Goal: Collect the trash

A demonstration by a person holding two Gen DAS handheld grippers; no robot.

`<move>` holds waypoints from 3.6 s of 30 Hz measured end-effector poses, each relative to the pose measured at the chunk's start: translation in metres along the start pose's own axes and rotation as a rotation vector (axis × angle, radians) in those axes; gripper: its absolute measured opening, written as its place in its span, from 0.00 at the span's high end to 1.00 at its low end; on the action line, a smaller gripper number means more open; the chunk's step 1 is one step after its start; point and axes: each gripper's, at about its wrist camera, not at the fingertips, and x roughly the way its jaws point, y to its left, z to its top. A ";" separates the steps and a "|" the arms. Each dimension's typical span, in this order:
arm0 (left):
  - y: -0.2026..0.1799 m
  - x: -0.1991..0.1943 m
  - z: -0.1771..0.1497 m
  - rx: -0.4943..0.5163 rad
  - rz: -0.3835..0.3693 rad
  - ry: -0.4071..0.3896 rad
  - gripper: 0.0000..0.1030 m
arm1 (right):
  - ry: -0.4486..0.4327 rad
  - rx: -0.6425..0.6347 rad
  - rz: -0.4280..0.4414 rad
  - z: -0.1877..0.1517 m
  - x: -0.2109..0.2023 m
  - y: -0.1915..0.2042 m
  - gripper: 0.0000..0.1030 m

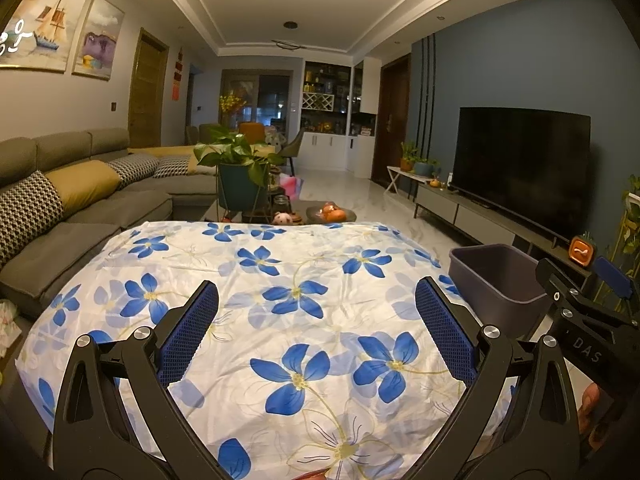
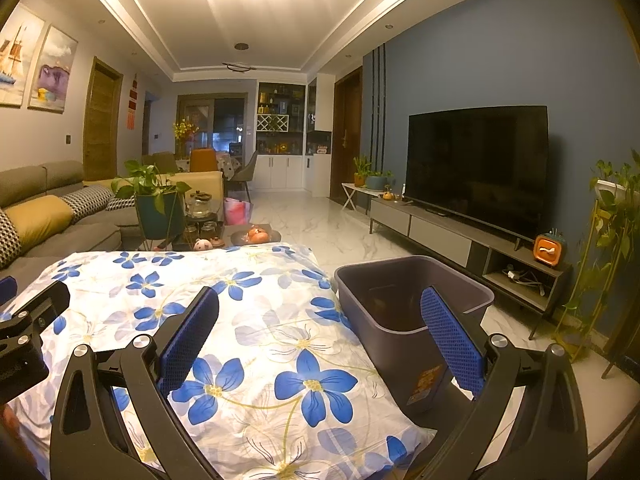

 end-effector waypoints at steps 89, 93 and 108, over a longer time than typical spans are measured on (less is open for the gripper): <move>-0.006 0.003 -0.006 0.030 -0.002 0.000 0.17 | 0.008 0.015 0.004 -0.004 -0.003 0.000 0.05; -0.007 0.003 -0.006 0.029 -0.004 0.001 0.17 | 0.007 0.015 0.004 -0.004 -0.003 -0.001 0.05; -0.005 0.010 -0.003 0.022 0.023 0.025 0.09 | 0.010 0.021 0.007 -0.003 -0.005 0.000 0.05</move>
